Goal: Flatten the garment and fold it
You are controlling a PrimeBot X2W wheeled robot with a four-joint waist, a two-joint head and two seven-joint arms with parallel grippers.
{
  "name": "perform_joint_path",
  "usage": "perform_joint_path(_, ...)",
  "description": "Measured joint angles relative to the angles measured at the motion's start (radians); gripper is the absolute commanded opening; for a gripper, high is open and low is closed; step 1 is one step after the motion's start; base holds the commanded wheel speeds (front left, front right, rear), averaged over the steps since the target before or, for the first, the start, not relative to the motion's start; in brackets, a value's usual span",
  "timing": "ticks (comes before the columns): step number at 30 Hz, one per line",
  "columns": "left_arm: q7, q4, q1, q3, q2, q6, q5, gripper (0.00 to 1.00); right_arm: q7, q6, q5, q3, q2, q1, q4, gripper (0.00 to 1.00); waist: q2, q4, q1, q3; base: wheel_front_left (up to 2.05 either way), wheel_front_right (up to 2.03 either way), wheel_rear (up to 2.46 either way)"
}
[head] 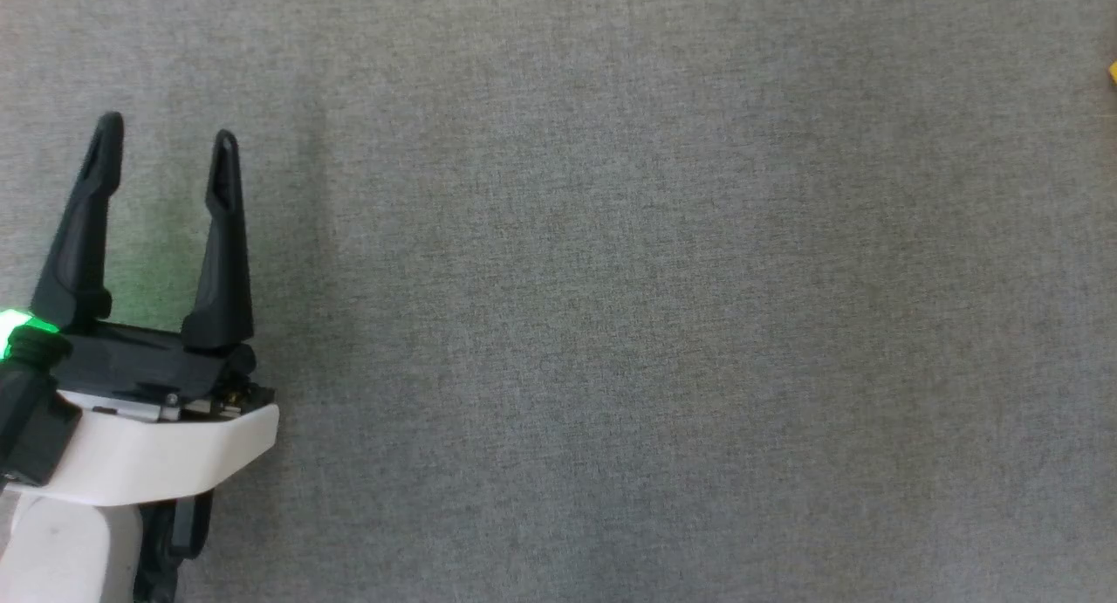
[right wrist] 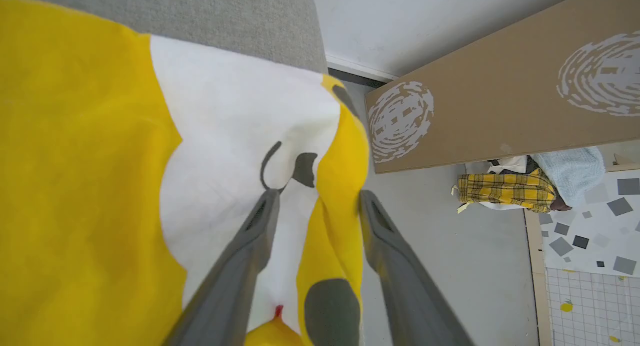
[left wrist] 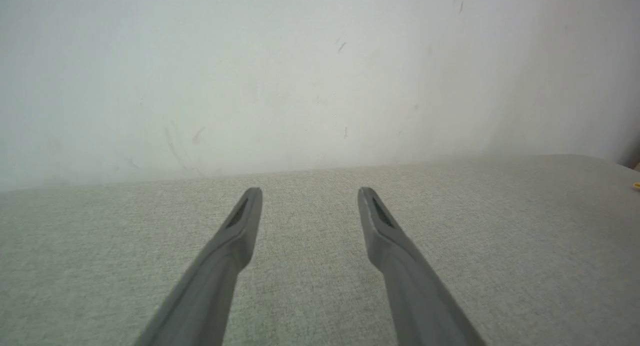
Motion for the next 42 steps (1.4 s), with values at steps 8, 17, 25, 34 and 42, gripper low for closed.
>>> perform_joint_path(8, -0.024, 0.061, 0.001, -0.012, -0.027, 0.006, 0.0, 1.0, -0.034, 0.0, -0.006, -0.017, -0.009, 0.003, 0.039, 1.0, 0.0, 0.013, 0.0, -0.056, 0.0, 0.0, 0.0)
perform_joint_path(17, -0.063, 0.137, 0.033, -0.02, -0.092, 0.023, 0.0, 1.0, -0.128, 0.0, 0.009, 0.005, 0.031, 0.077, 0.019, 1.0, 0.0, 0.032, -0.0001, -0.171, 0.0, 0.0, 0.0)
perform_joint_path(25, -0.071, 0.178, 0.144, -0.005, -0.143, 0.037, -0.001, 1.0, -0.236, 0.0, 0.024, 0.04, 0.182, 0.186, -0.105, 1.0, 0.0, 0.053, -0.0003, -0.314, 0.0, 0.0, 0.0)
perform_joint_path(34, -0.071, 0.23, 0.223, 0.0, -0.185, 0.032, -0.036, 1.0, -0.374, 0.0, -0.035, 0.104, 0.391, 0.288, -0.231, 1.0, 0.0, 0.079, -0.0003, -0.463, 0.0, 0.0, 0.0)
perform_joint_path(42, -0.072, 0.286, 0.241, -0.021, -0.218, 0.018, -0.036, 1.0, -0.404, 0.0, -0.111, 0.109, 0.547, 0.383, -0.342, 1.0, 0.0, 0.111, -0.0002, -0.567, 0.0, 0.0, 0.0)
